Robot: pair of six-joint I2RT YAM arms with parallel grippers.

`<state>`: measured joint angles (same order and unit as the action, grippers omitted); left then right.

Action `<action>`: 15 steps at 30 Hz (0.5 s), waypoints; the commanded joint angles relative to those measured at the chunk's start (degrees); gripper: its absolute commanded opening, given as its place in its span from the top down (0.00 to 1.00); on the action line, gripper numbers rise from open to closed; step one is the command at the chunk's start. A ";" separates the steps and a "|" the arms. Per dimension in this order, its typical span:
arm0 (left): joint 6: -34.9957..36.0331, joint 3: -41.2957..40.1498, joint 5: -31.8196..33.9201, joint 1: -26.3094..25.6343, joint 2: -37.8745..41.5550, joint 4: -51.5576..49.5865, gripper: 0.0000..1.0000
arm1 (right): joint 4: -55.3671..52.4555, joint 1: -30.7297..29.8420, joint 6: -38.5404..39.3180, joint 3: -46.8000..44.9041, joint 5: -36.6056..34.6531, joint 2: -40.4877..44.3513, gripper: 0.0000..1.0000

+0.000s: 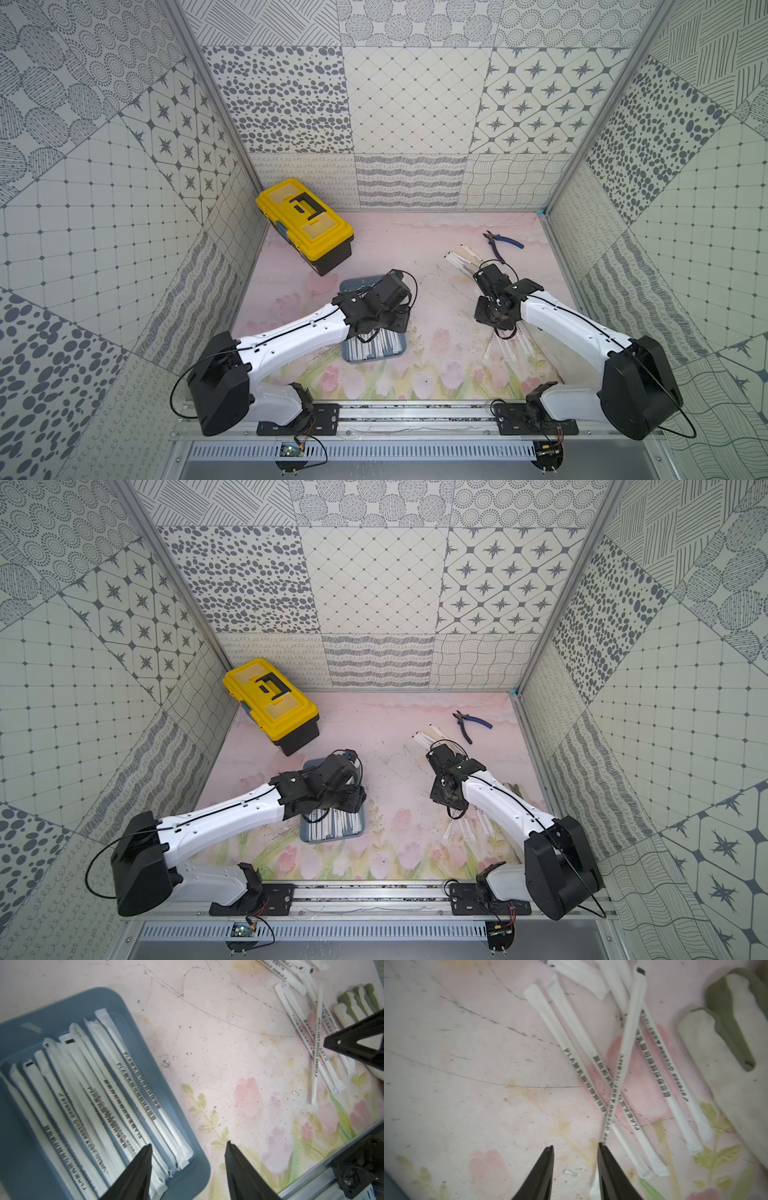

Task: Put the straws into the storage box
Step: Pick up the straw from the center of the board.

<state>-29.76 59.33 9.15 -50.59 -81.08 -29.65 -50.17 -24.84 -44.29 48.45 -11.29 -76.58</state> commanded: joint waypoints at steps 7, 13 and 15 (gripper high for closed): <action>1.28 5.49 2.01 -4.52 -9.17 -0.07 0.40 | 8.37 6.16 4.49 -3.37 -0.15 -2.94 0.67; 1.46 5.18 2.72 -4.52 -9.13 -0.40 0.40 | 11.93 7.08 4.50 -4.53 0.30 -6.42 0.75; 1.54 5.10 2.96 -4.52 -9.02 -0.50 0.40 | 12.59 7.54 4.60 -5.18 0.27 -7.00 0.78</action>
<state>-29.30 63.79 10.72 -54.98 -90.00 -29.54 -40.56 -18.00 -39.99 44.25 -10.92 -82.74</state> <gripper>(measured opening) 0.603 0.221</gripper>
